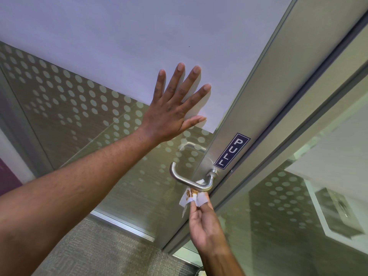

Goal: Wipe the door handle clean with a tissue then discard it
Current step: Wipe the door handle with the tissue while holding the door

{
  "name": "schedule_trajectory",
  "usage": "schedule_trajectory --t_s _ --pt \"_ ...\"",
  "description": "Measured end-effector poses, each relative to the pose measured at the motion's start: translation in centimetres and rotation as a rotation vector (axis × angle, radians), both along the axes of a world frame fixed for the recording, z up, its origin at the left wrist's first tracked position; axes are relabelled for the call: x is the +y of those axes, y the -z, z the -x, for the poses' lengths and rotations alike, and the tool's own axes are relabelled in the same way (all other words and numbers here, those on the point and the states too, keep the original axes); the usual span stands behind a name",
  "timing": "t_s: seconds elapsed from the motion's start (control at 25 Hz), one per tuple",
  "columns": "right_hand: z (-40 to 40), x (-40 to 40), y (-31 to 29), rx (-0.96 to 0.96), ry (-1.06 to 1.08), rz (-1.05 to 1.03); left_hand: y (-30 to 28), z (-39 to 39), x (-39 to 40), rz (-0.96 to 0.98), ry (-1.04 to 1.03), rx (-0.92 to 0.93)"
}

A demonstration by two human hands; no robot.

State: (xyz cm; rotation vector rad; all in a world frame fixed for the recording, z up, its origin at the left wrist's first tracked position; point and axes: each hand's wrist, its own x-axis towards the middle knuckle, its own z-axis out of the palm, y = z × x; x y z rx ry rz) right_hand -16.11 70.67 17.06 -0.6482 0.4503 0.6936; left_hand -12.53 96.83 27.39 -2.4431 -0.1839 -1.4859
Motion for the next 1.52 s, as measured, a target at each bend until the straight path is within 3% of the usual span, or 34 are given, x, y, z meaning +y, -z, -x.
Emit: schedule_trajectory --t_s 0.12,0.32,0.48,0.68,1.08,1.36,1.52 --pt "0.3 1.8 0.7 0.017 -0.09 -0.022 -0.1 -0.1 0.0 0.001 0.002 0.002" --pt "-1.2 6.4 1.1 -0.122 -0.206 0.056 -0.2 -0.1 -0.1 0.001 0.002 0.009" --pt "-1.3 7.8 1.4 -0.171 -0.218 -0.045 -0.1 0.0 -0.2 -0.004 -0.003 0.009" --pt "-1.1 7.0 2.1 -0.09 -0.195 -0.054 0.0 -0.1 0.0 -0.014 -0.007 -0.005" --pt "0.2 2.0 2.3 -0.081 -0.347 -0.093 -0.4 0.4 0.0 0.003 0.0 0.028" --pt "0.2 -2.6 -0.3 -0.197 -0.389 -0.069 -1.4 2.6 -2.4 0.139 0.132 0.007" --pt "-0.8 -5.8 -2.9 -0.336 -0.341 -0.09 1.0 5.0 -8.8 0.306 0.455 -0.016"
